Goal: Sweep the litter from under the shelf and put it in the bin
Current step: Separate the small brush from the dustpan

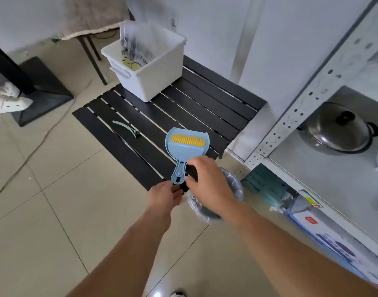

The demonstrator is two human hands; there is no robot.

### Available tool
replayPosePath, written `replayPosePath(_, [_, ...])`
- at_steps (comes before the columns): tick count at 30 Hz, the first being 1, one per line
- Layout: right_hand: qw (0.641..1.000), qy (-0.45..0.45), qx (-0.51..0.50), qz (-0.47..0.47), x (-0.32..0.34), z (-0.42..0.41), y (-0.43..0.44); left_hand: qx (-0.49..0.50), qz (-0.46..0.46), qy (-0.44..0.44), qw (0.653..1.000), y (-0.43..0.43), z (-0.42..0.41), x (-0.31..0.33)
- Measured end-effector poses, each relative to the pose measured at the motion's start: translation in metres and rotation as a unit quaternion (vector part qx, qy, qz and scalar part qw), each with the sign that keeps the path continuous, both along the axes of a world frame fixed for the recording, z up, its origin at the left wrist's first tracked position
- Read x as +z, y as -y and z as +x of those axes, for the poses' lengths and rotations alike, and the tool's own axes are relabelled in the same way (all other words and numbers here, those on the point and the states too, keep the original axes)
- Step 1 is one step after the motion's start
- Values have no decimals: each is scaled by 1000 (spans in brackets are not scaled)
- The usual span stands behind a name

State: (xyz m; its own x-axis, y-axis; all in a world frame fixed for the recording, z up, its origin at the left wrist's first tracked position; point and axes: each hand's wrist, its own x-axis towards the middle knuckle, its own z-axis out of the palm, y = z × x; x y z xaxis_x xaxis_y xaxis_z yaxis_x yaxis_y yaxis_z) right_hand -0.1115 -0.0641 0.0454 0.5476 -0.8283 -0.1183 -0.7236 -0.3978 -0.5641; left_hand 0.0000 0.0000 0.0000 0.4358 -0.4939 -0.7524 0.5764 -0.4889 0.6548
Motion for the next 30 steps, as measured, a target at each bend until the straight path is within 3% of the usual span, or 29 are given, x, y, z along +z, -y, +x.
replayPosePath(5, [992, -99, 74, -26, -13, 24, 38, 47, -34, -94, 994, 17, -4, -1])
replayPosePath(11, [976, -156, 144, -41, -25, 35, 50, 31, -47, -94, 994, 22, -3, -2])
replayPosePath(19, [970, -155, 171, -76, -25, 37, 56, 30, -43, -91, 995, 22, -4, -9])
replayPosePath(30, [955, -73, 126, -258, -11, 30, 39, 31, -42, -89, 995, 20, -6, 2])
